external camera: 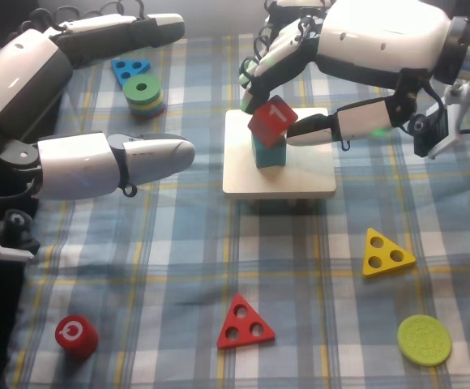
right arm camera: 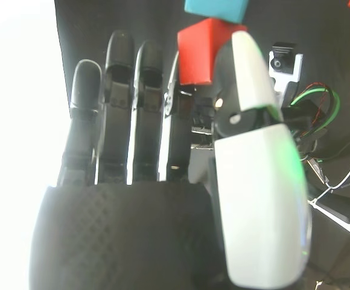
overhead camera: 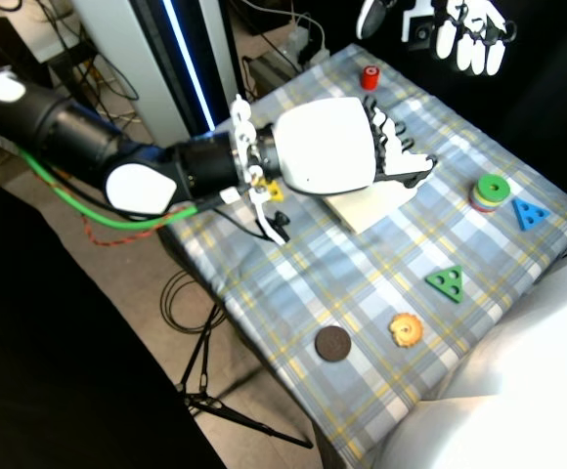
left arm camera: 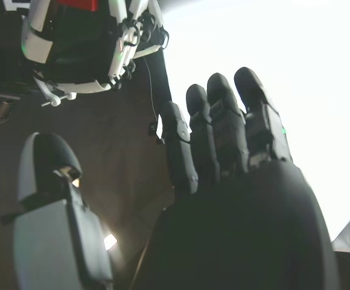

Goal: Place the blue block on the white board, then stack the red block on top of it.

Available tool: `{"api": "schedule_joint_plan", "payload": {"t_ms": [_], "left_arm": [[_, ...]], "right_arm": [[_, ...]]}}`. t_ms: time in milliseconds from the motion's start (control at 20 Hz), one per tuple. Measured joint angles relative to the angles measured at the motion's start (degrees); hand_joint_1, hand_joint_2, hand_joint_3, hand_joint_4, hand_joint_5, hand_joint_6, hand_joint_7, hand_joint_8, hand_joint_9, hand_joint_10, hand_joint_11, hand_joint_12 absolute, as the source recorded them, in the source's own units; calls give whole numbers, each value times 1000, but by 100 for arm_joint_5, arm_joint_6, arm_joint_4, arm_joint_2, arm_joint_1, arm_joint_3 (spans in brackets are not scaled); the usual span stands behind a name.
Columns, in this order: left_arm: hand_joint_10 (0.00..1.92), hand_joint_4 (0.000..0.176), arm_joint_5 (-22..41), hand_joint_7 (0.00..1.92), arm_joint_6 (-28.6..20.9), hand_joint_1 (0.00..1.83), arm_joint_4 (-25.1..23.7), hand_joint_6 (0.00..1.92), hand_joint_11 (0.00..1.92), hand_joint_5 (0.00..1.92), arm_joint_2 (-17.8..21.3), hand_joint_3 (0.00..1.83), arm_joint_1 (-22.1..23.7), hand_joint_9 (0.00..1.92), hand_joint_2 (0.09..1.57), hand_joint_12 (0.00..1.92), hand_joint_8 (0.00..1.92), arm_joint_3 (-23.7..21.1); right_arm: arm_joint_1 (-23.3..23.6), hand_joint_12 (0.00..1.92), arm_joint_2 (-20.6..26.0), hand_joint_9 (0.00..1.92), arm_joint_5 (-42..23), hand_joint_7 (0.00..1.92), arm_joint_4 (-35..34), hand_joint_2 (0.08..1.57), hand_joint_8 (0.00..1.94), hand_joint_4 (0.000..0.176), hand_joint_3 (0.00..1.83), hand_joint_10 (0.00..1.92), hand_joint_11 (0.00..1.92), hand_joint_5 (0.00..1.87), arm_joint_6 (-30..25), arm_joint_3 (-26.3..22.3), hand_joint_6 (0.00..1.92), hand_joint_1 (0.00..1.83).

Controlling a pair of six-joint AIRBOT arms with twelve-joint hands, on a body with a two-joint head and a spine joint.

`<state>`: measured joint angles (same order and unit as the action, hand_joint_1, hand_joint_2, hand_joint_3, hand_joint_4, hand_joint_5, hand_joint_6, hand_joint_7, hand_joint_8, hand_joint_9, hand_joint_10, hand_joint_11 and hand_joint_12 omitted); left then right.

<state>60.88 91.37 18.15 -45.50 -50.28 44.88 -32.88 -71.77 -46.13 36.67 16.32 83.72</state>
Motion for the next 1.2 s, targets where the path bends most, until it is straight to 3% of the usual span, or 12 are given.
{"api": "schedule_joint_plan", "payload": {"t_ms": [100,150,200,400,450,550,650,700,950,1050,1100,1200], "left_arm": [[2,68,0,430,0,803,0,3,0,510,0,0,0,344,896,621,2,0],[1,71,0,430,0,804,0,2,0,512,0,0,0,340,896,601,1,0],[1,71,0,430,0,805,0,1,0,511,0,0,0,342,895,600,1,0],[2,58,0,429,0,809,2,0,0,500,0,2,0,324,905,501,1,-2],[3,62,0,431,0,809,2,0,0,501,0,1,0,327,904,517,1,-2],[5,71,2,431,0,809,0,1,0,504,0,0,0,336,898,563,1,-2],[2,75,2,427,0,792,0,0,0,497,0,0,0,333,899,563,0,0],[3,72,2,431,0,786,0,2,0,505,0,0,0,339,900,587,1,-2],[0,65,2,423,0,802,0,0,0,504,0,0,0,334,899,569,0,-2],[0,57,4,424,0,818,2,0,0,503,0,0,0,333,899,559,1,-2],[2,58,11,428,0,826,7,1,0,506,0,0,0,339,896,581,2,-2],[1,58,48,431,-74,794,22,0,0,508,0,0,0,342,893,685,1,-2]], "right_arm": [[2,1187,0,726,11,829,0,1051,2,0,0,20,103,871,0,0,35,1036],[2,1208,0,745,15,835,0,1134,2,58,0,21,128,945,0,2,806,1045],[13,1214,0,753,13,842,2,1146,4,59,0,21,140,909,0,13,1044,1037],[24,1228,0,749,26,849,0,1154,3,42,0,14,98,887,-2,24,1124,1038],[24,1218,0,737,26,834,-2,1080,6,0,0,8,76,776,0,24,496,1040],[24,1180,0,668,28,717,-4,1045,0,0,0,0,38,704,0,22,57,984],[24,1101,2,573,42,549,-20,1011,0,17,0,0,45,502,0,2,1,949],[24,874,2,469,31,480,-37,980,0,61,0,0,68,352,0,-7,0,909],[24,571,2,312,22,384,-35,923,1,101,0,3,0,194,0,-9,3,899],[44,506,35,279,26,302,-35,906,0,92,0,0,0,132,0,-46,0,870],[50,536,90,254,-22,241,-76,922,0,63,2,0,0,72,0,-92,0,833],[52,468,238,196,-184,203,-319,943,0,67,5,0,0,8,2,-208,0,719]]}}
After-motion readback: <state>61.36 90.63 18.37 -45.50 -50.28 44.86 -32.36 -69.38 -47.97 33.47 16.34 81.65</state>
